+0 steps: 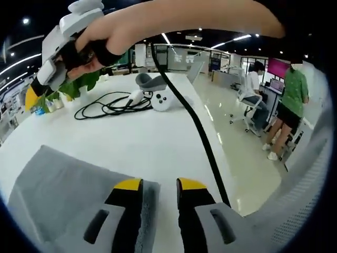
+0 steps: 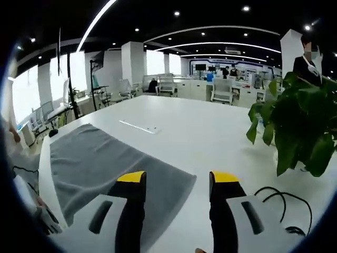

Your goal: Fold the towel on the table until its edges align and the towel forms a compact rectangular stack.

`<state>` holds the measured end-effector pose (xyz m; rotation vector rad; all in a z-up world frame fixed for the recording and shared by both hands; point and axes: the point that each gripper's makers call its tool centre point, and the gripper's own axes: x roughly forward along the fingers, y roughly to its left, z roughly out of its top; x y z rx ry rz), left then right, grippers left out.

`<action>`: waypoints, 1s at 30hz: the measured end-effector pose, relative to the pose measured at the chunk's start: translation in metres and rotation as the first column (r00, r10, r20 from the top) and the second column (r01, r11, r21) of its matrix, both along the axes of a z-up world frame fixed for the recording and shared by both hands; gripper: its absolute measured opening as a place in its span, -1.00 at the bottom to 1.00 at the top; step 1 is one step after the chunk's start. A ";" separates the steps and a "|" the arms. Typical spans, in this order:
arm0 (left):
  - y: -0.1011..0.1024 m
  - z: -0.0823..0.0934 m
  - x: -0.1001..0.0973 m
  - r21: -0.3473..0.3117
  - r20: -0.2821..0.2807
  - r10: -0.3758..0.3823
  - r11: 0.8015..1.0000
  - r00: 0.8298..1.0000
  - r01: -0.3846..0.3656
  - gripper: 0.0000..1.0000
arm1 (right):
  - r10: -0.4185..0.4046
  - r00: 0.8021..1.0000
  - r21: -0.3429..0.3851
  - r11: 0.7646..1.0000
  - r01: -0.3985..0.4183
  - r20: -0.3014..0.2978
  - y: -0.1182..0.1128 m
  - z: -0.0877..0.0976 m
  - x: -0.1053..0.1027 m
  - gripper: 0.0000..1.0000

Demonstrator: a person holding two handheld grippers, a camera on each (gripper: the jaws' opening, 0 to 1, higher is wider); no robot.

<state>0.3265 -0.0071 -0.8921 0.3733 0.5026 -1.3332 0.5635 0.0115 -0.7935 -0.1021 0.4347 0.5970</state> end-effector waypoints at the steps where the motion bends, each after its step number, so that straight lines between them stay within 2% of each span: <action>1: 0.000 -0.001 0.001 0.000 -0.005 0.006 1.000 1.000 -0.006 -0.51 | 0.000 1.000 0.002 1.000 0.000 -0.003 0.002 -0.002 0.002 -0.06; 5: 0.001 -0.010 0.002 0.012 -0.046 0.032 0.999 0.998 -0.031 -0.51 | 0.004 0.999 0.035 0.999 -0.003 -0.032 0.015 -0.013 0.008 -0.09; 12: -0.002 -0.019 -0.002 0.018 -0.054 0.027 1.000 0.998 -0.026 -0.54 | 0.031 0.998 0.018 0.999 -0.030 -0.059 0.028 -0.027 0.015 -0.12; 15: -0.003 -0.019 -0.002 0.035 0.010 0.000 0.999 1.000 0.000 -0.55 | 0.038 0.997 0.005 0.999 -0.038 -0.071 0.030 -0.035 0.017 -0.14; 17: -0.003 -0.019 -0.002 0.039 0.025 -0.007 0.999 1.000 0.006 -0.57 | 0.046 0.996 -0.014 0.999 -0.047 -0.079 0.028 -0.041 0.017 -0.14; 20: -0.001 -0.019 0.005 0.053 0.071 0.004 0.999 0.997 -0.008 -0.70 | 0.042 0.995 -0.023 0.999 -0.044 -0.091 0.025 -0.048 0.019 -0.15; 24: 0.000 -0.020 0.008 0.056 0.093 -0.001 0.998 0.996 -0.005 -0.80 | 0.031 0.994 -0.026 0.999 -0.034 -0.101 0.022 -0.052 0.023 -0.16; 26: 0.000 -0.019 0.007 0.068 0.130 -0.029 0.997 0.991 0.020 -0.81 | 0.028 0.994 -0.029 0.999 -0.031 -0.103 0.022 -0.054 0.026 -0.17; 30: -0.001 -0.019 0.008 0.063 0.123 -0.024 0.998 0.992 0.016 -0.85 | 0.018 0.994 -0.037 0.999 -0.022 -0.105 0.020 -0.059 0.032 -0.18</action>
